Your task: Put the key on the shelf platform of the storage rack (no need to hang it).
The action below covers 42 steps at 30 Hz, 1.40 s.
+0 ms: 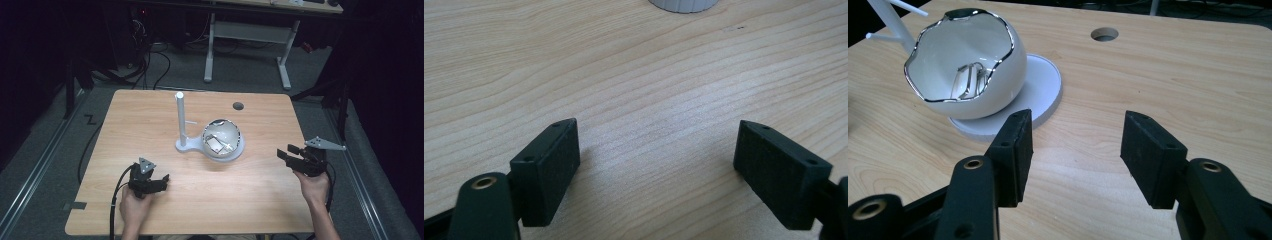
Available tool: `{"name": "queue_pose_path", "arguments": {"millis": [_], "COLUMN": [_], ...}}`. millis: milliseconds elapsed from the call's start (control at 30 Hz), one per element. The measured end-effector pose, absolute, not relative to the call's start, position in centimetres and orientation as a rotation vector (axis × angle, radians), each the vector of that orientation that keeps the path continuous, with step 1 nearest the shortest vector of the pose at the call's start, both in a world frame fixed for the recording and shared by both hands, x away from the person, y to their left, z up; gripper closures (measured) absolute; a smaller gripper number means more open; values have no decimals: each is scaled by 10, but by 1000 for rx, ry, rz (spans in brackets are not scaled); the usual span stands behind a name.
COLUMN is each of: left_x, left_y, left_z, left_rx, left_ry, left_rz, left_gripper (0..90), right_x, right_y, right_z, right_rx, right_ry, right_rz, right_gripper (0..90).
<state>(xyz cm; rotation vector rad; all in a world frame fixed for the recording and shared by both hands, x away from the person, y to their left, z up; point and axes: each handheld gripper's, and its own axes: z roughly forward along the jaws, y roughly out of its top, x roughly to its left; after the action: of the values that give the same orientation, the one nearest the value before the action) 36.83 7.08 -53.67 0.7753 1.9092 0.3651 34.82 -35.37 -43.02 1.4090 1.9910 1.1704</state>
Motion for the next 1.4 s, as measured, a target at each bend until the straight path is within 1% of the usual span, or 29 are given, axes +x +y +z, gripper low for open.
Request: {"name": "queue_pose_path", "arguments": {"millis": [833,1400], "left_x": [368,368], "left_y": [71,71], "left_z": [-537,-537], "left_rx": [774,779], "left_ry": [1910,1907], "left_rz": [365,368], "left_gripper": [188,188], "right_x": [319,309], "right_y": [-368,-369], "right_z": [-451,-476], "right_rx": [1481,1541], "right_ry": [1959,1974], "right_rz": [1220,1227], "right_gripper": [469,472]}}
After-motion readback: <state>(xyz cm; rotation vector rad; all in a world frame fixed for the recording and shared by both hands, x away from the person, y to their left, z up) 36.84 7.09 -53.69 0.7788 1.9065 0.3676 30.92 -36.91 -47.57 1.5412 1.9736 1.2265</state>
